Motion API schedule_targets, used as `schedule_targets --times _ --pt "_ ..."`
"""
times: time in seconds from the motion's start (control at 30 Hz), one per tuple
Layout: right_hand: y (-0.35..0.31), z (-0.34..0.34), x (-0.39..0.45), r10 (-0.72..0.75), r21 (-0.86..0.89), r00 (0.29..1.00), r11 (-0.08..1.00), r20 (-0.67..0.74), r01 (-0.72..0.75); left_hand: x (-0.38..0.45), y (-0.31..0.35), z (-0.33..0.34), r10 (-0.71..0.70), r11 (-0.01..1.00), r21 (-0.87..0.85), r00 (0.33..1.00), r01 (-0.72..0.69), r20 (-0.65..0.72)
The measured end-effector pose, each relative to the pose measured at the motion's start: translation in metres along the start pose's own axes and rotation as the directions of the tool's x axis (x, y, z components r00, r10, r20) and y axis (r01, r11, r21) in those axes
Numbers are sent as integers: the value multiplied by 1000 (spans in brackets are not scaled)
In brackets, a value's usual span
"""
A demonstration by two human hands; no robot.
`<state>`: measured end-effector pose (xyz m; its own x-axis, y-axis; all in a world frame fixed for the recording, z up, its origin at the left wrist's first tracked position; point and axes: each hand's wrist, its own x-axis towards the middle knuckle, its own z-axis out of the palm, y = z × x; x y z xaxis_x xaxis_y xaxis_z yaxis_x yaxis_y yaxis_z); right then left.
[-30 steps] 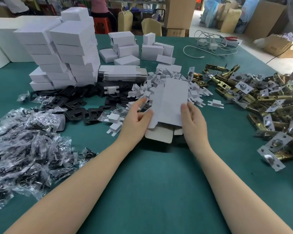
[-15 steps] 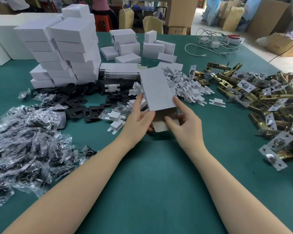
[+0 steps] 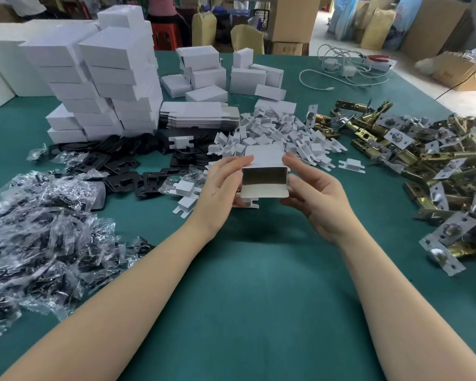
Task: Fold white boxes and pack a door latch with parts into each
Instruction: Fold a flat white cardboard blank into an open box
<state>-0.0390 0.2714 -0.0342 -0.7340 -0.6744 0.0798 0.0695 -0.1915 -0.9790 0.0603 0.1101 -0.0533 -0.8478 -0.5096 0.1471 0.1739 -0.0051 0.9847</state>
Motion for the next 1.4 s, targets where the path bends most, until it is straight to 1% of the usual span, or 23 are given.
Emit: schedule_targets --times 0.07,0.1,0.13,0.2,0.3,0.4,0.47,0.5,0.63,0.7,0.77,0.8,0.83,0.97,1.07,1.17,1.23,1.33,1.4 --pt "-1 -7 0 3 11 999 1000 43 -4 2 1 -3 -44 985 -165 996 57 82" --pt "-1 -9 0 5 11 998 1000 55 -6 2 2 -5 -54 973 -218 992 78 114" --pt "-2 -10 0 6 8 998 1000 64 -7 1 3 -6 -56 970 -229 990 85 132" --pt "-2 -11 1 9 -20 998 1000 58 -8 -1 5 -6 -47 985 -159 991 66 126" --pt "-2 -10 1 -24 -101 1000 995 -11 22 -5 8 -3 -16 999 -29 997 18 75" --pt "-2 -4 0 -119 -247 988 965 -103 91 -6 4 0 23 999 39 1000 -23 -3" --pt "-1 2 -3 -213 -355 967 922 -137 153 -6 3 2 56 990 132 997 -47 -59" --pt "1 5 -4 -250 -376 958 909 -144 180 -6 2 2 62 986 158 995 -49 -80" --pt "6 15 -6 -329 -427 931 873 -160 235 -2 1 1 64 995 88 987 -51 -148" --pt "7 14 -6 -398 -470 910 829 -115 304 -1 0 0 82 995 78 980 -69 -183" --pt "7 12 -8 -454 -565 891 732 12 380 0 -1 -1 89 995 56 977 -80 -191" --pt "8 10 -8 -459 -611 886 683 67 400 0 -1 -2 81 996 46 979 -74 -187" --pt "8 7 -8 -452 -640 887 654 97 404 0 -1 -4 59 998 28 982 -55 -177" --pt "5 -3 -5 -400 -682 905 623 143 383 3 -1 -6 -51 988 -147 996 39 -79" --pt "6 -4 -4 -371 -719 908 577 194 389 5 -2 -7 -59 992 -113 996 52 -60" --pt "8 -2 -2 -397 -709 902 587 168 391 5 -2 -8 -61 990 -129 998 59 -15" --pt "7 0 -1 -409 -673 906 639 114 373 3 1 -6 -69 987 -146 997 74 35" --pt "10 5 -2 -446 -633 895 686 24 359 -1 4 -3 -92 977 -182 989 112 114" --pt "14 11 -3 -438 -550 897 762 -51 341 -2 6 -3 -86 977 -182 986 112 142"
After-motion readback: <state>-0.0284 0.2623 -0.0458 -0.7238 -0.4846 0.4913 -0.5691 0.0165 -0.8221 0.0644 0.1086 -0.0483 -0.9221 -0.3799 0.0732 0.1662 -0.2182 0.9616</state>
